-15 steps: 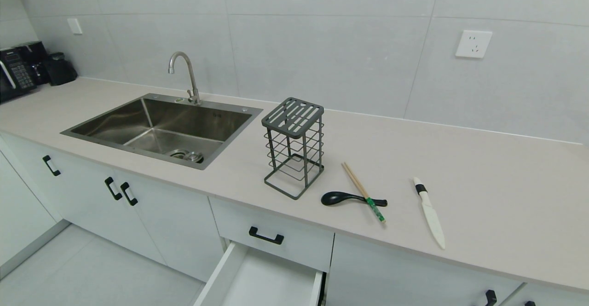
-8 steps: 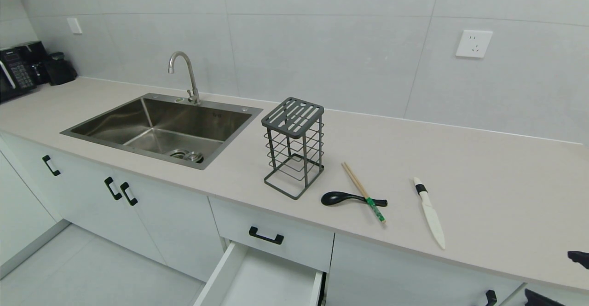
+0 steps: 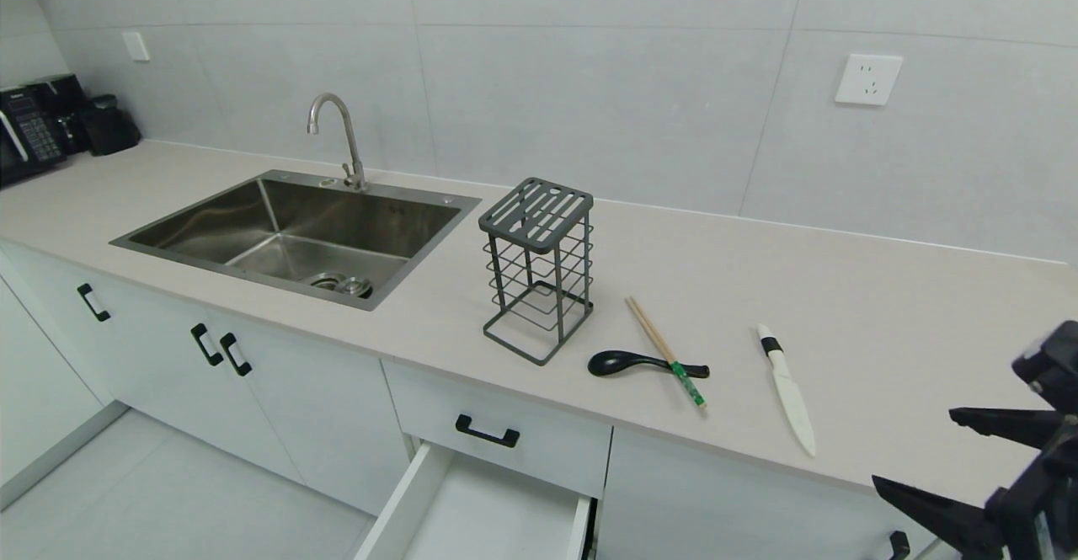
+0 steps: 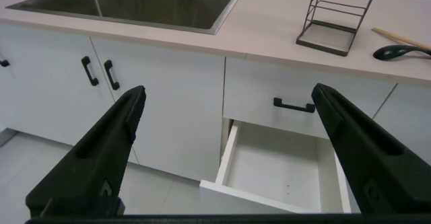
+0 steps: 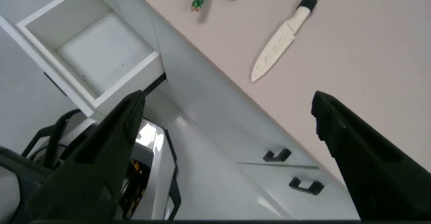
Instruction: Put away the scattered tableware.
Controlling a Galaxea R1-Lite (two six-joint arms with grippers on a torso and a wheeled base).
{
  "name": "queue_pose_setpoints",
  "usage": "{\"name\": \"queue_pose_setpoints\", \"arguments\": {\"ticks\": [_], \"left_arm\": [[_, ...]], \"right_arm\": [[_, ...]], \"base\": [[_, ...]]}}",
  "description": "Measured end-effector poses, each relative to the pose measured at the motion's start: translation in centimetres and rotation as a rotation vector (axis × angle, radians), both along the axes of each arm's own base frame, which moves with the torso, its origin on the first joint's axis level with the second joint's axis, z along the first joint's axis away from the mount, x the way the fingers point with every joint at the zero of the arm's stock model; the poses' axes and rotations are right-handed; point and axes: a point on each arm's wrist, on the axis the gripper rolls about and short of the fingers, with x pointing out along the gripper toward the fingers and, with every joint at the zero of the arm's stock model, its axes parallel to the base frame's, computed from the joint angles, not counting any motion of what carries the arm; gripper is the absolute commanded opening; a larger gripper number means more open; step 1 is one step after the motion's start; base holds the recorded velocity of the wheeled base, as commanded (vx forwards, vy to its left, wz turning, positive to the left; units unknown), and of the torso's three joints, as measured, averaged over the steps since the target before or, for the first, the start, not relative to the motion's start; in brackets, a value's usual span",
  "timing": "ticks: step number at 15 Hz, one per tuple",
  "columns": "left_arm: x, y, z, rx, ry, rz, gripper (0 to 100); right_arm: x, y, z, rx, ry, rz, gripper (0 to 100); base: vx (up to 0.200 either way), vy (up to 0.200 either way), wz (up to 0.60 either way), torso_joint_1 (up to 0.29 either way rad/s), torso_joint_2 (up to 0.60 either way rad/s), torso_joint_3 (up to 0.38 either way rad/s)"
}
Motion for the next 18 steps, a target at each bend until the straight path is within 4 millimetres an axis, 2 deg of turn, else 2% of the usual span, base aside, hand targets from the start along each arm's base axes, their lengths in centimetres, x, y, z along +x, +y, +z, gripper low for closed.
{"name": "queue_pose_setpoints", "arguments": {"ticks": [4, 8, 14, 18], "left_arm": [[0.0, 0.0, 0.0, 0.0, 0.0, 0.0, 100], [0.0, 0.0, 0.0, 0.0, 0.0, -0.001, 100], [0.0, 0.0, 0.0, 0.0, 0.0, 0.0, 100], [0.0, 0.0, 0.0, 0.0, 0.0, 0.0, 100]], "right_arm": [[2.6, 1.9, 0.6, -0.013, 0.016, 0.046, 100], [3.8, 4.1, -0.3, -0.037, 0.062, 0.126, 100], [5.9, 6.2, -2.6, -0.067, 0.137, 0.118, 100], [6.9, 8.1, -3.3, -0.064, 0.172, 0.1, 100]], "base": [[0.0, 0.0, 0.0, 0.0, 0.0, 0.0], [0.0, 0.0, 0.0, 0.0, 0.0, 0.0], [0.0, 0.0, 0.0, 0.0, 0.0, 0.0], [0.0, 0.0, 0.0, 0.0, 0.0, 0.0]]}}
